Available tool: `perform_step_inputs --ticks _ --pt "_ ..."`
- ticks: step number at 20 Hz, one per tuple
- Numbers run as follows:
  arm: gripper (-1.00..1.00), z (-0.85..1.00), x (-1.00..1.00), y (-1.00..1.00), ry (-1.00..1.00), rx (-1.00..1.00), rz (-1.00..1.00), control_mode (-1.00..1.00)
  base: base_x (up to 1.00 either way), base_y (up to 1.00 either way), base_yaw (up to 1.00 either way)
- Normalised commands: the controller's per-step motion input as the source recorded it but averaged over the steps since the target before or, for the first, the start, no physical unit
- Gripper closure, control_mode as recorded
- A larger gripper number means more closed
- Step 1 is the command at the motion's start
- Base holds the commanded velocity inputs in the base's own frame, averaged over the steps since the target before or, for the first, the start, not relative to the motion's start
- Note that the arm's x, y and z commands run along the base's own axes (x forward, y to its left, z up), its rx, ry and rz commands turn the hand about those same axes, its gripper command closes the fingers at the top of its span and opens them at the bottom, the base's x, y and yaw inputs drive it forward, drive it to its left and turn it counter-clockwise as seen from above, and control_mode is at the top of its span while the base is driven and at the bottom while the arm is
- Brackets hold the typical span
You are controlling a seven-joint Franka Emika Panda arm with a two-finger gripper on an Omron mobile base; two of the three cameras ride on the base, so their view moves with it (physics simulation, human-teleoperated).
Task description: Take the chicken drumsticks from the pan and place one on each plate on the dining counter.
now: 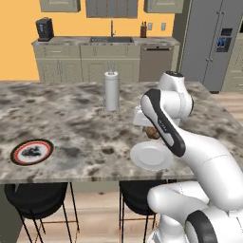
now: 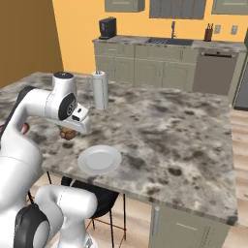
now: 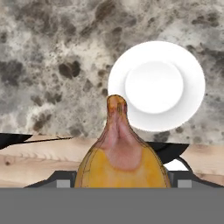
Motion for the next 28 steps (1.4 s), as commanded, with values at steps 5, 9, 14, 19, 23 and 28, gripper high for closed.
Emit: perform_step_inputs --ticks 5,9,14,19,23,28 --pt "1.00 0.00 0.00 0.00 0.00 0.00 0.00 1.00 0.03 -0.03 0.02" --pt "1.00 -0.12 0.39 -0.13 0.03 0.00 0.02 -1.00 0.05 -0.04 0.03" --pt "1.00 -0.26 0.47 -0.32 0.00 0.00 0.08 -1.00 0.00 0.00 0.00" --pt "1.00 -0.36 0.09 -0.39 -0.06 -0.02 0.02 -1.00 0.00 0.00 0.00" --pt "1.00 -0.48 -0.01 -0.27 -0.09 -0.04 0.00 -1.00 0.00 0.00 0.00" --pt "1.00 -0.37 -0.14 -0.10 -0.06 -0.01 0.00 -1.00 0.00 0.00 0.00"
